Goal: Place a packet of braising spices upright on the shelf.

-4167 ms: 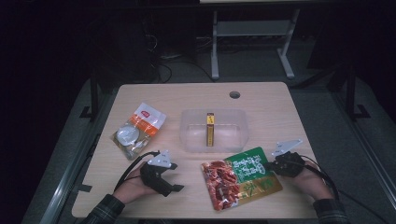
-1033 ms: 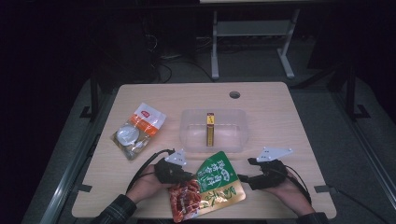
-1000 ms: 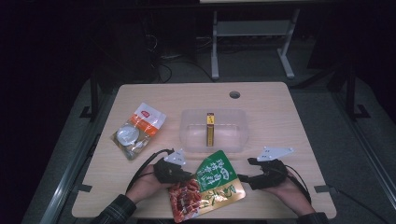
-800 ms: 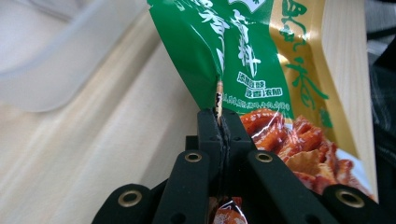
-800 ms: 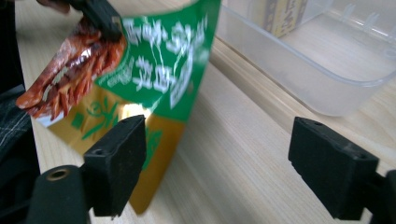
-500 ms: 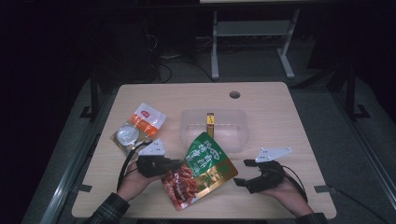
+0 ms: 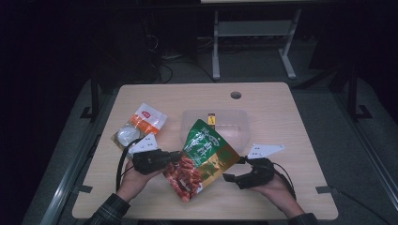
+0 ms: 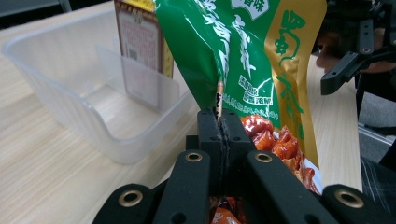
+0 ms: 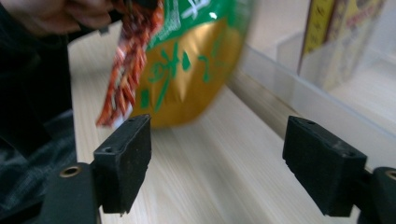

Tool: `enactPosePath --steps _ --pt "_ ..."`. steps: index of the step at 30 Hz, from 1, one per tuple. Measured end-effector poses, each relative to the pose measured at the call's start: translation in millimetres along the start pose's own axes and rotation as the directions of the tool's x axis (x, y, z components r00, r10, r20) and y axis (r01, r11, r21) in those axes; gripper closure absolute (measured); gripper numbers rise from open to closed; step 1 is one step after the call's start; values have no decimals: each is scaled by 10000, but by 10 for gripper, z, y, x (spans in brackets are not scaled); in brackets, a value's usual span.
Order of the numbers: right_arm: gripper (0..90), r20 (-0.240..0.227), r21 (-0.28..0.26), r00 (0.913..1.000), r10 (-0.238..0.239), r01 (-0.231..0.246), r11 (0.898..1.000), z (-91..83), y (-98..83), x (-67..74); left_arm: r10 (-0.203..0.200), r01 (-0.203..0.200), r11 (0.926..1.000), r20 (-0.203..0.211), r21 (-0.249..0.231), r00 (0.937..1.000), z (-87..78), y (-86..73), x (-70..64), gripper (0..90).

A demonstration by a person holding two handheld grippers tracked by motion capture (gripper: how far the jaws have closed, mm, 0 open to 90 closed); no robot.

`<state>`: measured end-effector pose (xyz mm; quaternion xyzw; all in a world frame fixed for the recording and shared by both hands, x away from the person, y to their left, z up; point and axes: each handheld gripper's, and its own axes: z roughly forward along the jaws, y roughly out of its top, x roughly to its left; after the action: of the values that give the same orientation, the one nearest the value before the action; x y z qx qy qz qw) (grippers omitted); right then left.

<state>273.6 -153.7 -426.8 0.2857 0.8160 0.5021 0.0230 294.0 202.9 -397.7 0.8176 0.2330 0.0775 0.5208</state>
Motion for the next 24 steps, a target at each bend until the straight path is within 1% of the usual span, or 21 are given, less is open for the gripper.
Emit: enactPosePath --steps 3,6,7,9,10,11,12,13,14,16,17,18,19,21,22,24 --pt "253 -168 -280 9998 73 -78 9996 39 25 11 -134 131 9995 -97 -284 9999 6 19 -32 894" --pt "276 -368 -572 9991 226 -247 9981 92 58 23 -92 84 9986 -145 -513 9999 7 35 -48 894" --pt "289 -433 -702 9986 304 -334 9970 117 73 26 -118 110 9984 -143 -555 9998 6 40 -61 894" --pt "339 -769 -964 9954 570 -643 9933 179 96 42 -144 136 9976 -115 -673 9998 11 45 -76 894" --pt "339 -769 -964 9954 570 -643 9933 179 96 42 -193 185 9975 -114 -682 9997 13 47 -89 894" --pt "383 -844 -1089 9944 631 -722 9914 203 103 45 -121 110 9977 -164 -675 9998 17 46 -92 894" --pt "428 -1083 -1289 9917 693 -831 9882 220 115 46 -136 126 9975 -128 -692 9998 21 42 -90 893" --pt "472 -1211 -1425 9899 731 -902 9857 229 126 45 -50 42 9981 -121 -616 9999 22 38 -84 893" --pt "505 -1343 -1488 9878 786 -986 9839 239 134 45 -52 44 9982 -130 -591 9999 25 33 -83 893" --pt "632 -1551 -1613 9848 785 -1036 9814 257 141 38 -96 90 9983 -116 -573 9999 36 19 -85 893" --pt "689 -1540 -1605 9851 763 -1012 9818 259 143 41 -85 81 9986 -77 -525 9999 32 12 -77 892" --pt "749 -1563 -1583 9849 738 -987 9825 256 142 31 -171 173 9980 37 -614 9998 35 4 -70 890" --pt "799 -1699 -1525 9819 835 -1099 9822 247 142 18 -184 189 9978 74 -632 9998 36 2 -70 889" --pt "849 -1736 -1483 9816 797 -1061 9832 240 144 7 -46 51 9988 87 -496 10000 50 0 -82 887" --pt "869 -1732 -1370 9816 804 -1049 9850 236 146 3 -105 111 9987 120 -504 9999 57 -6 -92 884" --pt "886 -1789 -1297 9797 901 -1142 9849 221 145 -29 114 -110 9995 145 -292 9998 70 -18 -95 873"
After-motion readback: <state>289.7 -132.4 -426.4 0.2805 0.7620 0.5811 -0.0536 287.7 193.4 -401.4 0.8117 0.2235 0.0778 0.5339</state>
